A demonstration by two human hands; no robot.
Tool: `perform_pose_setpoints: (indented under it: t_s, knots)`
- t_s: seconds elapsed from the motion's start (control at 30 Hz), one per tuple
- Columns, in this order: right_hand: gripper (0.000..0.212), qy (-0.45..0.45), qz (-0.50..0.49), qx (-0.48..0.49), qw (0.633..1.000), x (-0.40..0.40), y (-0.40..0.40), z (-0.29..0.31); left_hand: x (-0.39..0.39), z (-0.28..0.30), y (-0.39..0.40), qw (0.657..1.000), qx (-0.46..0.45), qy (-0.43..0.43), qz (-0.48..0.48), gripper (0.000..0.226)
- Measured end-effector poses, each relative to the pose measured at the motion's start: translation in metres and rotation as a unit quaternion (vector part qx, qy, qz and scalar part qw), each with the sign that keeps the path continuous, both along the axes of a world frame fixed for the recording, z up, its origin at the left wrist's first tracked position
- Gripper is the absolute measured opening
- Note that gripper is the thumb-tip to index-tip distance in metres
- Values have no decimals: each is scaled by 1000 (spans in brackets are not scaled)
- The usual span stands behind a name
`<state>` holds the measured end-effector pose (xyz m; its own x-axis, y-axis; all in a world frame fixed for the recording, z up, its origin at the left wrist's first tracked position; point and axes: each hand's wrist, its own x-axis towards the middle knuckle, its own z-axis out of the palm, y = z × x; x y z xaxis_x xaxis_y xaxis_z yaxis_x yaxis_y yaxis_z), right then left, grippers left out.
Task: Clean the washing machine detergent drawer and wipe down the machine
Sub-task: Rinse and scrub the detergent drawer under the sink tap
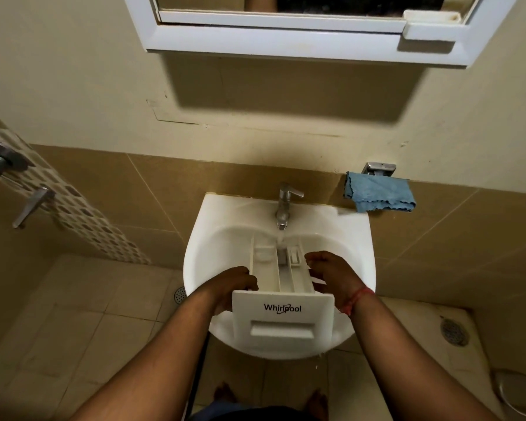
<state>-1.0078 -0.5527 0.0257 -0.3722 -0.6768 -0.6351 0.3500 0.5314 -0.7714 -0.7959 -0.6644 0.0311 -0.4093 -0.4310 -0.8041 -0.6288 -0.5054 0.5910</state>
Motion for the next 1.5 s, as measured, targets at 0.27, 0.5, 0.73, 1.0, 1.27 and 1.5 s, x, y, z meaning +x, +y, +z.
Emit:
perform_pose_setpoints:
  t_s: [0.27, 0.5, 0.73, 1.0, 1.27, 1.5]
  knots:
    - [23, -34, -4, -26, 999, -5, -4, 17, 7, 5, 5, 996, 59, 29, 59, 14]
    - [23, -80, -31, -43, 995, -2, -4, 22, 14, 7, 3, 991, 80, 22, 103, 11]
    - [27, -16, -24, -75, 997, 7, -1, 22, 25, 6, 10, 970, 123, 98, 184, 26]
    - [39, 227, -6, -62, 972, 19, 3, 15, 2, -7, 35, 956, 98, 95, 261, 15]
    - [98, 210, 9, 6, 978, 27, 9, 0, -28, -17, 60, 972, 18, 11, 233, 11]
    - [88, 146, 13, 5, 989, 28, 7, -5, -36, -24, 67, 957, 10, 25, 290, 41]
